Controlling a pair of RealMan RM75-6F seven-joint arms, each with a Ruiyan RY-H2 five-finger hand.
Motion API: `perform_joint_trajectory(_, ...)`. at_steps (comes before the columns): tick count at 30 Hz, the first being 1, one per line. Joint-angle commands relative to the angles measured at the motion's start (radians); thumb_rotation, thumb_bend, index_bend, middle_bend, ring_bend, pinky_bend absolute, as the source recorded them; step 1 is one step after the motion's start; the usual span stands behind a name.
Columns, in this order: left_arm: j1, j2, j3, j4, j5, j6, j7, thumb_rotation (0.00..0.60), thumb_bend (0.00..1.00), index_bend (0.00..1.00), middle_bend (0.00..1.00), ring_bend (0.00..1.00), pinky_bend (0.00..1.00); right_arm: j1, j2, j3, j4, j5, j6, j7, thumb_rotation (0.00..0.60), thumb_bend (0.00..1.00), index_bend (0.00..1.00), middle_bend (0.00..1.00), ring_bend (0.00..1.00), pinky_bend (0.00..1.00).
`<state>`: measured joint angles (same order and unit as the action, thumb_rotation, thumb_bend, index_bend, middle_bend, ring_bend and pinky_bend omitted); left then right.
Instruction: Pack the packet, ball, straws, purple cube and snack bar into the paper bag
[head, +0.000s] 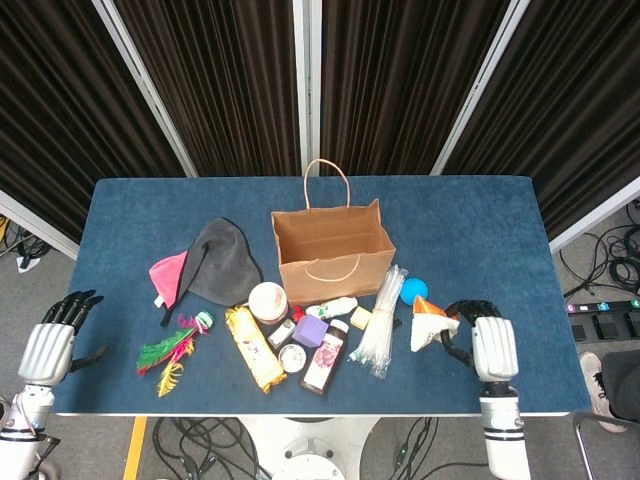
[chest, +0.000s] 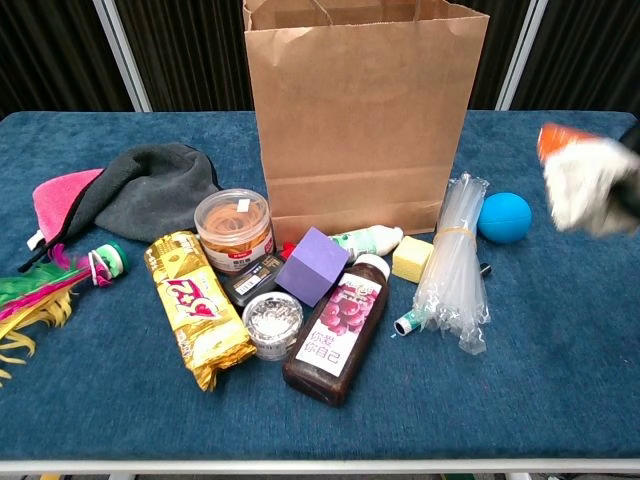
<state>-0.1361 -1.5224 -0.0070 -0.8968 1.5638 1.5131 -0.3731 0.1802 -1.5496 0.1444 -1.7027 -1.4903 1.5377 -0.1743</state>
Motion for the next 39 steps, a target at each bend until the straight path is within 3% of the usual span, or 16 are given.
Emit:
perform_joint_trajectory(1, 0.0, 0.002, -0.003, -0.006, -0.004, -0.001, 0.003, 0.6, 0.26, 0.24, 0.24, 0.15, 0.21, 0.04, 0.075, 0.089, -0.134, -0.086, 0.052, -0.09, 0.6, 0.35, 0.53, 0.49, 0.38, 0.32)
perform_joint_trajectory(7, -0.002, 0.007, -0.007, -0.007, -0.011, -0.008, 0.002, 0.6, 0.26, 0.24, 0.24, 0.15, 0.21, 0.186, 0.064, 0.276, -0.209, 0.008, -0.045, -0.216, 0.6, 0.35, 0.53, 0.49, 0.38, 0.33)
perform_joint_trajectory(16, -0.012, 0.001, -0.022, 0.014, -0.031, -0.031, -0.011, 0.6, 0.26, 0.24, 0.24, 0.15, 0.21, 0.464, -0.085, 0.449, -0.05, 0.212, -0.197, -0.361, 0.6, 0.35, 0.53, 0.49, 0.38, 0.33)
perform_joint_trajectory(26, -0.019, -0.01, -0.03, 0.043, -0.045, -0.047, -0.032, 0.6, 0.26, 0.24, 0.24, 0.15, 0.21, 0.636, -0.199, 0.451, 0.158, 0.385, -0.318, -0.358, 0.6, 0.32, 0.53, 0.48, 0.38, 0.32)
perform_joint_trajectory(29, -0.02, -0.012, -0.03, 0.05, -0.045, -0.048, -0.038, 0.6, 0.26, 0.24, 0.24, 0.15, 0.21, 0.651, -0.199, 0.437, 0.168, 0.389, -0.333, -0.337, 0.6, 0.21, 0.5, 0.45, 0.35, 0.28)
perform_joint_trajectory(34, -0.022, -0.015, -0.033, 0.06, -0.046, -0.047, -0.051, 0.6, 0.26, 0.24, 0.24, 0.15, 0.21, 0.662, -0.176, 0.411, 0.165, 0.389, -0.346, -0.316, 0.6, 0.07, 0.35, 0.35, 0.22, 0.15)
perform_joint_trajectory(39, -0.02, -0.018, -0.028, 0.063, -0.043, -0.046, -0.052, 0.6, 0.26, 0.24, 0.24, 0.15, 0.21, 0.66, -0.152, 0.415, 0.132, 0.376, -0.307, -0.293, 0.6, 0.05, 0.29, 0.32, 0.17, 0.11)
